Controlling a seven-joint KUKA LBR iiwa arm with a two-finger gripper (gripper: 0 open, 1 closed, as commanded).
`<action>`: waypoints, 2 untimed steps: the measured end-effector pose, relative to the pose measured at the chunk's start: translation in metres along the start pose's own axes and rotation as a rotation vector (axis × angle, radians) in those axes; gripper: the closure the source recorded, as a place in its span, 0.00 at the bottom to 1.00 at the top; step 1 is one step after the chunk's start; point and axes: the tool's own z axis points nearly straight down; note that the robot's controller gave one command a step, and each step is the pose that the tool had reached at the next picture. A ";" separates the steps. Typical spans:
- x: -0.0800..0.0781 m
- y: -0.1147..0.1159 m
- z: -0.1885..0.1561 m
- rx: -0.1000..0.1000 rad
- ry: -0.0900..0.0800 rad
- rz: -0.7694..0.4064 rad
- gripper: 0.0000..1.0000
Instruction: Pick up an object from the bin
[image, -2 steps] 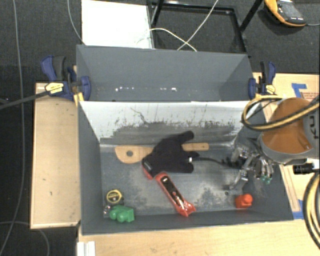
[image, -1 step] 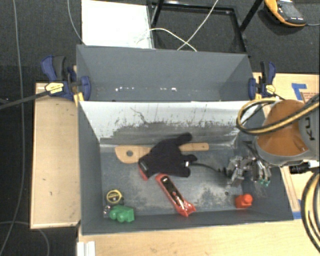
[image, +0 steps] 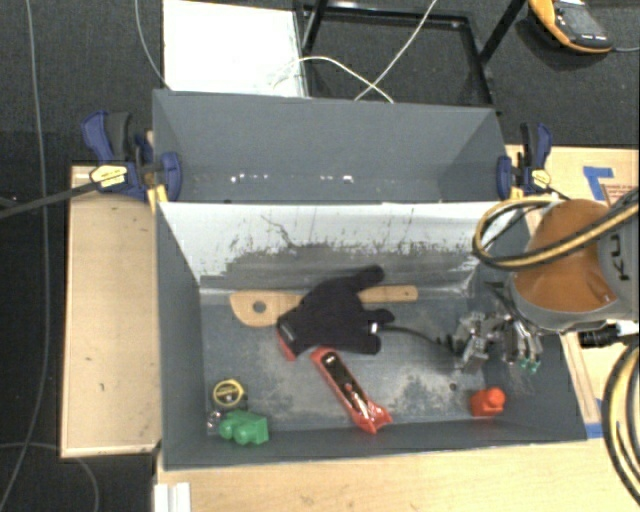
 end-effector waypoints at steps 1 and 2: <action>0.002 0.000 -0.016 0.000 0.004 -0.001 1.00; 0.000 0.000 -0.040 0.000 0.000 -0.002 1.00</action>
Offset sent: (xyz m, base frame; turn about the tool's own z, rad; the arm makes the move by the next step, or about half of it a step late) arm -0.0018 0.0003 0.0168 -0.0008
